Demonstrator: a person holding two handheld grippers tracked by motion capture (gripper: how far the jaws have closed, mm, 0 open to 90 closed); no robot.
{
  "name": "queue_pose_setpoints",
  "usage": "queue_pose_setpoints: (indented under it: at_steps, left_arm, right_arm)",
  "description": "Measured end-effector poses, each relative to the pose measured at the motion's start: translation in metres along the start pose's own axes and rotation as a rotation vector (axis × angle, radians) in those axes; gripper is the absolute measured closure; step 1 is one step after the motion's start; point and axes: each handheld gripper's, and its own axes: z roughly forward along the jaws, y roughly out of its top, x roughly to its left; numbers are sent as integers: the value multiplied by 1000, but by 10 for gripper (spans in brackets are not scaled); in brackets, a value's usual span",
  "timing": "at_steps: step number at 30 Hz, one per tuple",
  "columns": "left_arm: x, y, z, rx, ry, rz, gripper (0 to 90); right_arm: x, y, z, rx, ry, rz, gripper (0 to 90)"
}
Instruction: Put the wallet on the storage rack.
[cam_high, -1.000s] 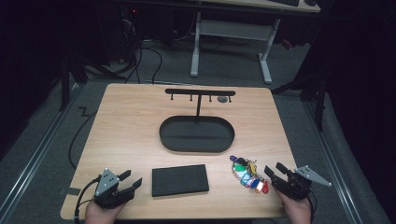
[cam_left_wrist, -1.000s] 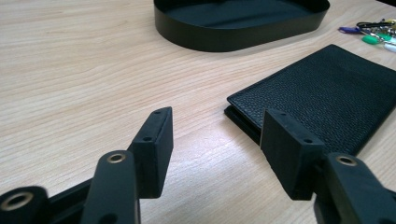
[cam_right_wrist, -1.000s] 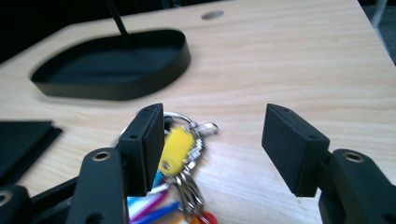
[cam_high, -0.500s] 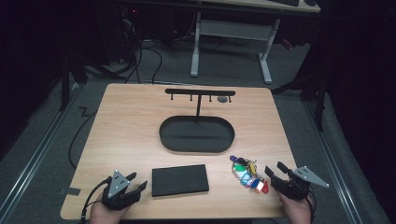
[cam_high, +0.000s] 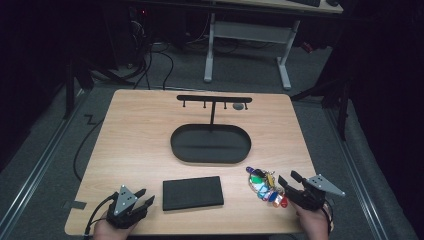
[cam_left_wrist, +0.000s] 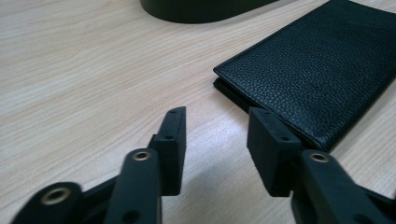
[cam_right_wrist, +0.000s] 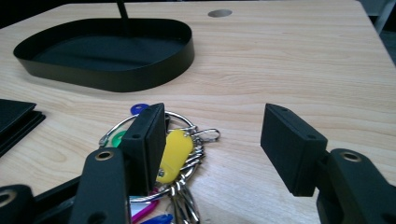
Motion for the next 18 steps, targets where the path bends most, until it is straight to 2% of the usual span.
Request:
queue_pose_setpoints:
  at_steps: [3, 5, 6, 9, 10, 14, 18]
  left_arm:
    - [-1, -1, 1, 23, -14, -10, 711]
    - [-5, -1, 3, 56, -21, 15, 760]
    - [-5, -1, 3, 56, -21, 15, 775]
    - [-13, 0, 5, 78, -36, 49, 818]
    - [-13, 0, 5, 78, -36, 49, 827]
    - [-23, 0, 7, 94, -47, 96, 858]
    - [-31, 0, 8, 93, -64, 132, 864]
  right_arm:
    - [6, 2, 2, 10, 12, -7, 415]
    - [14, 3, 7, 34, 43, -20, 419]
    - [17, 3, 8, 42, 49, -30, 419]
    - [23, 4, 11, 49, 63, -49, 425]
    - [23, 4, 11, 49, 63, -49, 425]
    - [24, 3, 12, 63, 72, -60, 428]
    - [20, 2, 10, 63, 71, -44, 430]
